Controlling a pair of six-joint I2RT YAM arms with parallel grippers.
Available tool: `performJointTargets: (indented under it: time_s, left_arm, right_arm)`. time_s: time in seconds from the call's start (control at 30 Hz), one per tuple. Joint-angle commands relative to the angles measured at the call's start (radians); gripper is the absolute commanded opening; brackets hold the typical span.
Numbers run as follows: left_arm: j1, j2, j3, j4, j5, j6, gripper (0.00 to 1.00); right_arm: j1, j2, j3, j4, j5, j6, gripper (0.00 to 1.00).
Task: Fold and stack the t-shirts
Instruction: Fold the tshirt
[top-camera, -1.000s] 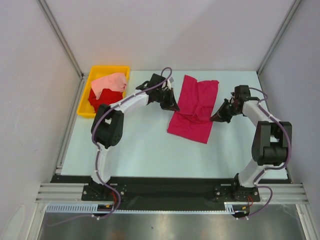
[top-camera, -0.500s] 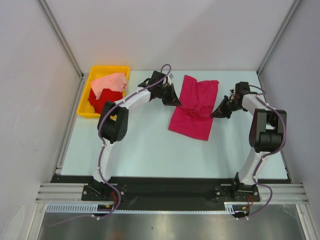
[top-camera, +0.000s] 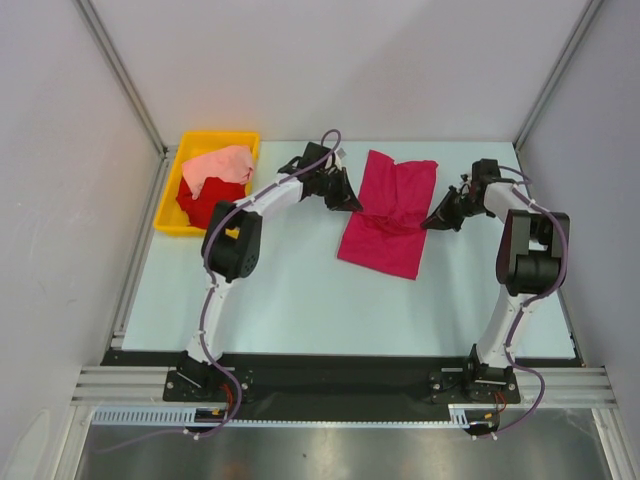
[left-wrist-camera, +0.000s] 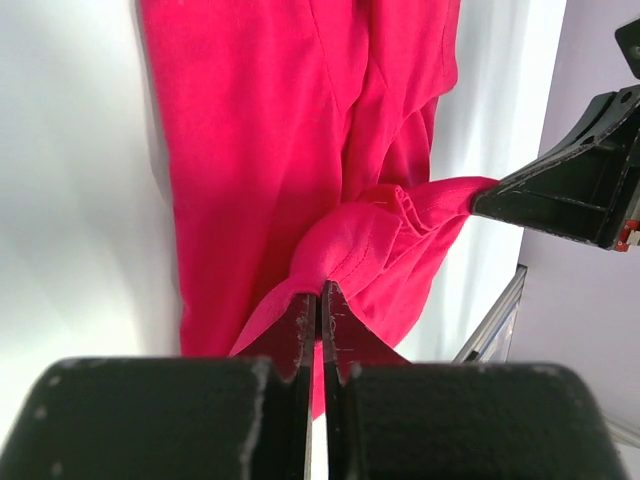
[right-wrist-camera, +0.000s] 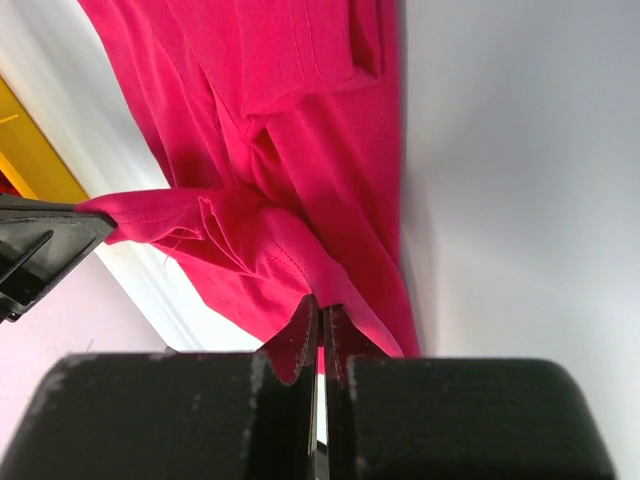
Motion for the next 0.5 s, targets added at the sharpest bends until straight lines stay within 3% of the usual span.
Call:
performJointTargets:
  time_s: [0.0, 0.3, 0.47]
  left_arm:
    - [0.014, 0.006, 0.06, 0.011, 0.03, -0.018, 0.02]
    - [0.034, 0.061, 0.137, 0.017, 0.042, -0.048, 0.04]
    - [0.039, 0.088, 0.179, 0.016, 0.053, -0.054, 0.11]
  right_arm:
    - [-0.007, 0.016, 0.059, 0.001, -0.017, -0.021, 0.0]
    - [-0.007, 0.096, 0.171, -0.045, -0.006, -0.029, 0.0]
    - [-0.008, 0.12, 0.192, -0.056, -0.006, -0.028, 0.0]
